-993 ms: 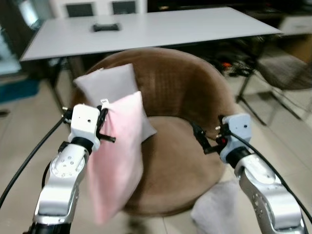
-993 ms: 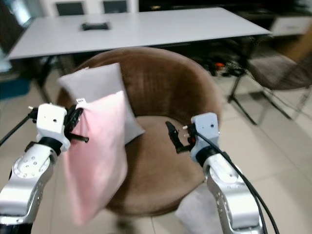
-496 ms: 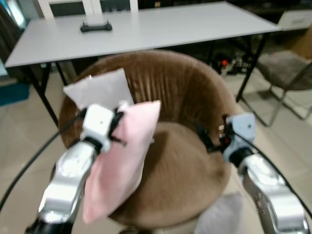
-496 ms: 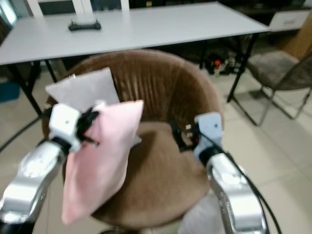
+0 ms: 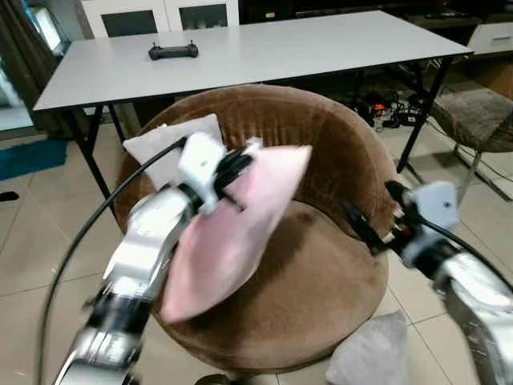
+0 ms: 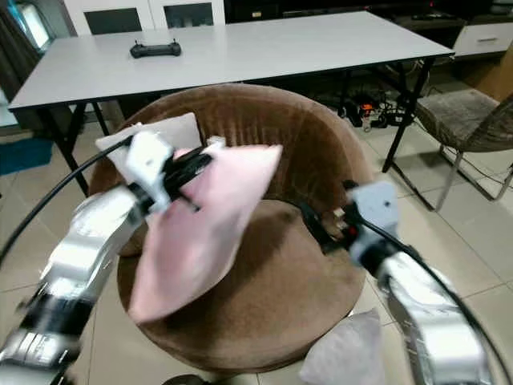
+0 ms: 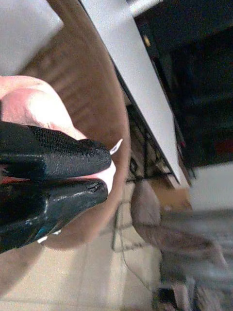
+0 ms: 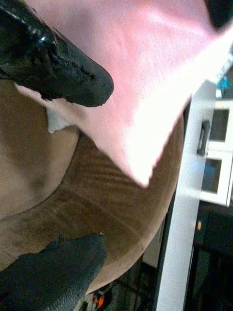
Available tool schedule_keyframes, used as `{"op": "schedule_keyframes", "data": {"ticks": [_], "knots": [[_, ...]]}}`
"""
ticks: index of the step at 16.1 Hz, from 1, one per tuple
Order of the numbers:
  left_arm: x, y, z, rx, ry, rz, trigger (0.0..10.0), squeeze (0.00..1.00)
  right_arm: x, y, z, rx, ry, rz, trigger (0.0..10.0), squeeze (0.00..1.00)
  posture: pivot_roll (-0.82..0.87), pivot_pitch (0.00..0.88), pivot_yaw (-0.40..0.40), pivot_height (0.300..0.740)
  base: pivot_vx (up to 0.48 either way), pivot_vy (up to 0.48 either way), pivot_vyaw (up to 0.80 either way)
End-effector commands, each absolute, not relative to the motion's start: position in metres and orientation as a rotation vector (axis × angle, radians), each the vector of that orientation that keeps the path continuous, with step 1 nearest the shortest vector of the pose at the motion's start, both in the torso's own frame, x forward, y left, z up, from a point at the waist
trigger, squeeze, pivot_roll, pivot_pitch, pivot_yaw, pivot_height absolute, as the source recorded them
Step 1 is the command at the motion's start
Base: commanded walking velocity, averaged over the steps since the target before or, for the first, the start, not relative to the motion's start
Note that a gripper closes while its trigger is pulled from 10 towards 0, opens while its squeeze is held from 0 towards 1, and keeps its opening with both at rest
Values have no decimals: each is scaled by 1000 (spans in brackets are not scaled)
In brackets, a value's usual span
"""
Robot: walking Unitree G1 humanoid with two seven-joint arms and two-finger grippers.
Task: Move the pillow to the sofa from floor
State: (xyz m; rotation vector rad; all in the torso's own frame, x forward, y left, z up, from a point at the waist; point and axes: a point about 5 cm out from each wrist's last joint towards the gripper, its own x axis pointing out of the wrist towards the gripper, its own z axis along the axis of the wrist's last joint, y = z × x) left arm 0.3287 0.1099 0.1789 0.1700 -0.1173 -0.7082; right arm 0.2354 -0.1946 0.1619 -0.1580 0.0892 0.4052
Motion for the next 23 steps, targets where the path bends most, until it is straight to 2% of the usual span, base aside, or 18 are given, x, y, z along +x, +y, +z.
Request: {"op": "schedule_keyframes", "data": {"ticks": [1,5,8,10,11,14,16,19,23], "knots": [[334,102,191,163,-177,-749,10000,0,233,-197,172,-158,53,436,10000,0,-30,0,70,740,0,0,0],[358,73,202,72,-193,-858,10000,0,217,-203,181,-193,71,536,10000,0,-78,0,76,740,0,0,0],[368,68,186,105,-148,-820,10000,0,210,-205,182,-204,96,556,10000,0,-111,9,77,740,0,0,0],[375,80,159,244,-72,-698,10000,0,200,-198,179,-207,133,623,10000,0,-135,28,70,740,0,0,0],[375,95,136,369,3,-617,10000,0,195,-193,177,-197,149,644,10000,0,-147,38,67,740,0,0,0],[369,123,105,478,121,-481,10000,0,190,-182,174,-191,169,692,10000,0,-172,47,52,740,0,0,0],[369,131,102,518,126,-454,10000,0,189,-178,175,-184,172,714,10000,0,-177,53,50,740,0,0,0],[384,151,130,589,33,-315,10000,0,194,-170,175,-192,175,778,10000,0,-170,45,40,740,0,0,0],[395,158,155,628,-38,-199,10000,0,202,-158,177,-197,146,831,10000,0,-173,27,42,740,0,0,0]]}}
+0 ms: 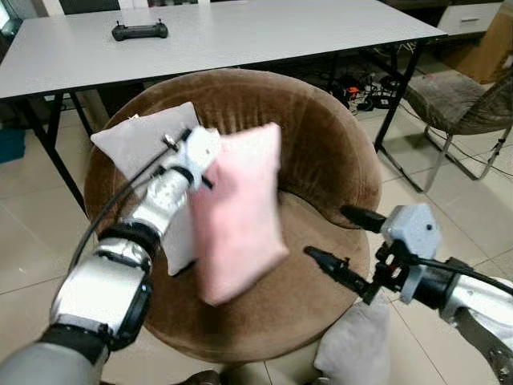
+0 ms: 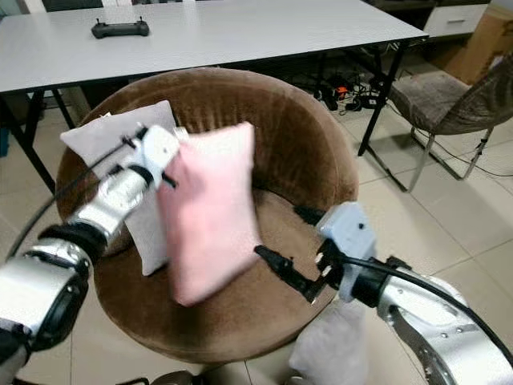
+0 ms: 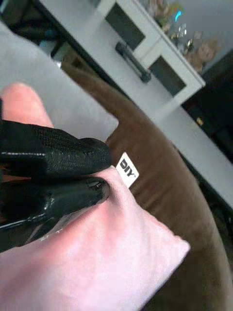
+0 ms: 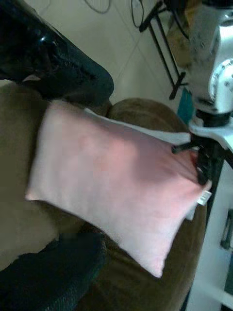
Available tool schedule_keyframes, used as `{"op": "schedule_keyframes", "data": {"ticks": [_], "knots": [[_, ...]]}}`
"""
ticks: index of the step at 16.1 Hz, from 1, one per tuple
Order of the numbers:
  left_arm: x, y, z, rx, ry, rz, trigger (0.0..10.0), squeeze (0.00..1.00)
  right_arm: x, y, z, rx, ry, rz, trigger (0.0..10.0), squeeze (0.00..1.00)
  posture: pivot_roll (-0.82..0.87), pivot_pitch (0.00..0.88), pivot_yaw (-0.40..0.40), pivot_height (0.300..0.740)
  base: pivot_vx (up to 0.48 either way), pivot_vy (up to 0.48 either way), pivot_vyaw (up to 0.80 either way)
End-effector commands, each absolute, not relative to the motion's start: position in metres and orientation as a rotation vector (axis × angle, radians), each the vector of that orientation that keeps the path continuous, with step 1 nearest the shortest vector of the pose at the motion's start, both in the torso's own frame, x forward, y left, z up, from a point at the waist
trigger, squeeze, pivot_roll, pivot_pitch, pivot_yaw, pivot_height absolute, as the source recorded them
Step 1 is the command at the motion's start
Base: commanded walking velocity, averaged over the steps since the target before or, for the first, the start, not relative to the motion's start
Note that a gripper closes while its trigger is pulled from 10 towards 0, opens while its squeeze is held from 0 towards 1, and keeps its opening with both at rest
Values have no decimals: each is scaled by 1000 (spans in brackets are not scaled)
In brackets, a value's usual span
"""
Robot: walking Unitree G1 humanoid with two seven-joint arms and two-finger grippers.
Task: Move the pillow to the sofa from floor
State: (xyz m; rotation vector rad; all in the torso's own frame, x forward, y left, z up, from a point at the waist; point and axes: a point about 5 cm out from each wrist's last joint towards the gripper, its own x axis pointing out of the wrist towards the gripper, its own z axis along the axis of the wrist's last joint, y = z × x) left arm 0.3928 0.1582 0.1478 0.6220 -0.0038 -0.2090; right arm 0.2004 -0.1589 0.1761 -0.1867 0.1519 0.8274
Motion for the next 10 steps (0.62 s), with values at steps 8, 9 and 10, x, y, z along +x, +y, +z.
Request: {"op": "schedule_keyframes", "data": {"ticks": [8,9,10], "knots": [[390,169,135,669,140,-283,10000,1000,199,-148,173,-195,178,911,10000,0,-185,14,51,740,0,0,0],[391,174,137,640,155,-276,10000,1000,199,-148,172,-195,176,904,10000,0,-182,12,50,740,0,0,0],[391,178,140,646,146,-266,10000,1000,200,-148,172,-194,175,901,10000,0,-178,11,48,740,0,0,0]]}}
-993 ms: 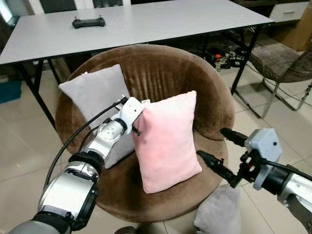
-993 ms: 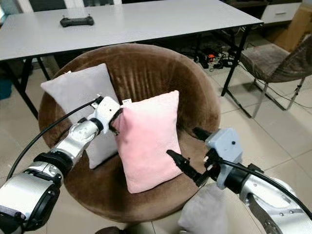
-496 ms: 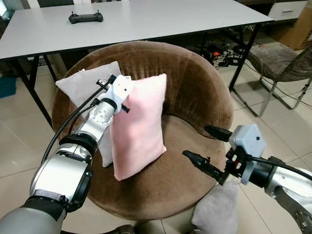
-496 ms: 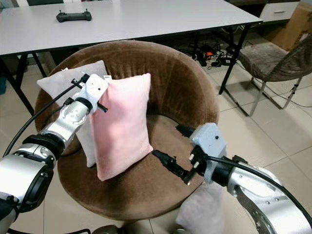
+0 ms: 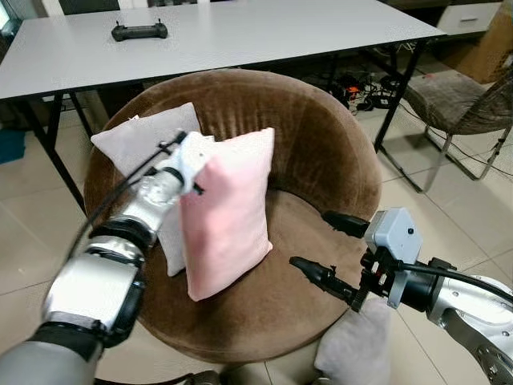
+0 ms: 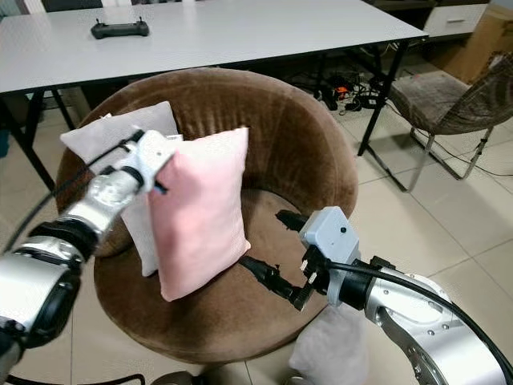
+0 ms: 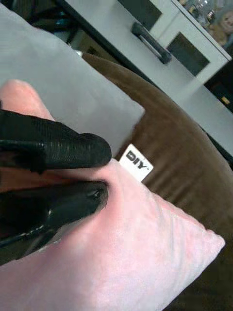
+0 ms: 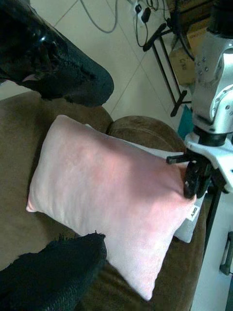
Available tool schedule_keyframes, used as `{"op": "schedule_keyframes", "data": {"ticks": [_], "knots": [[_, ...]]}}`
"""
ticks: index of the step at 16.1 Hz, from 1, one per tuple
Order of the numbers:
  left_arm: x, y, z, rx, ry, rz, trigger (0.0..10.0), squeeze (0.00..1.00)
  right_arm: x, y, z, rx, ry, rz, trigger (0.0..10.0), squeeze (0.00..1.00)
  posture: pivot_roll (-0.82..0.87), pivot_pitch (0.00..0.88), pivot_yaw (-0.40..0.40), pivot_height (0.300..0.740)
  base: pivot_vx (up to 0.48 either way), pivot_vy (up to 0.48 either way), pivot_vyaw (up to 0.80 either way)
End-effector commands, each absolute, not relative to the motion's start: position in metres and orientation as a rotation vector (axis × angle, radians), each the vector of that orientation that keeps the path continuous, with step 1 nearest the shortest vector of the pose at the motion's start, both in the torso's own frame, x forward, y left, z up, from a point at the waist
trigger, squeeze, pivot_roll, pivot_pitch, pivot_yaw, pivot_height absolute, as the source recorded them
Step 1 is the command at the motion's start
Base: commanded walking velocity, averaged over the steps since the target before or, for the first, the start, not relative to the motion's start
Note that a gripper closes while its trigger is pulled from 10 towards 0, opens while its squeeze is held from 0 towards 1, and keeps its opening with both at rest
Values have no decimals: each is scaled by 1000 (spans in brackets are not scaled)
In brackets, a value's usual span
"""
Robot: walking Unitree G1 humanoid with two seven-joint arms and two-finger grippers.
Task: Move the pillow to the sofa from floor
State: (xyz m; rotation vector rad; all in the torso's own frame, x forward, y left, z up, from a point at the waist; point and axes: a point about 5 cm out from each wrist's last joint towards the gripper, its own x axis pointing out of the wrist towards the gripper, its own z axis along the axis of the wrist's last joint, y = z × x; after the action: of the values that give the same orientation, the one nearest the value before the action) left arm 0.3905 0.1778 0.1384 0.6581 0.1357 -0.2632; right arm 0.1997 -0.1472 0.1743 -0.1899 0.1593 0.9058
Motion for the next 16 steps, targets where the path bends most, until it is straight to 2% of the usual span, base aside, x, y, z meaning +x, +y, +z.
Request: {"op": "schedule_keyframes", "data": {"ticks": [1,4,6,9,10,11,12,14,15,16], "knots": [[393,183,146,658,131,-251,10000,1000,201,-148,172,-192,172,897,10000,0,-172,7,47,740,0,0,0],[399,197,168,597,87,-228,10000,1000,207,-146,171,-188,160,887,10000,0,-156,0,45,740,0,0,0],[402,207,194,432,0,-230,10000,1000,213,-146,170,-188,143,865,10000,0,-135,0,49,740,0,0,0],[402,201,209,302,-100,-335,10000,1000,223,-152,169,-154,129,751,10000,0,-96,0,45,740,0,0,0],[401,199,209,278,-122,-352,10000,812,226,-153,169,-138,126,705,10000,0,-86,0,47,740,0,0,0],[399,196,208,244,-139,-370,10000,561,228,-154,169,-116,115,671,10000,0,-78,0,44,740,0,0,0],[388,188,203,179,-200,-404,10000,357,233,-156,169,-62,98,578,10000,0,-59,0,42,740,0,0,0],[360,178,199,173,-249,-416,10000,227,237,-159,167,-37,81,459,10000,0,-46,0,42,740,0,0,0],[332,175,191,177,-247,-356,10000,169,242,-161,163,25,67,333,10000,0,-32,0,38,740,0,0,0],[321,174,188,181,-244,-333,10000,145,242,-161,161,38,76,307,10000,0,-22,0,32,740,0,0,0]]}}
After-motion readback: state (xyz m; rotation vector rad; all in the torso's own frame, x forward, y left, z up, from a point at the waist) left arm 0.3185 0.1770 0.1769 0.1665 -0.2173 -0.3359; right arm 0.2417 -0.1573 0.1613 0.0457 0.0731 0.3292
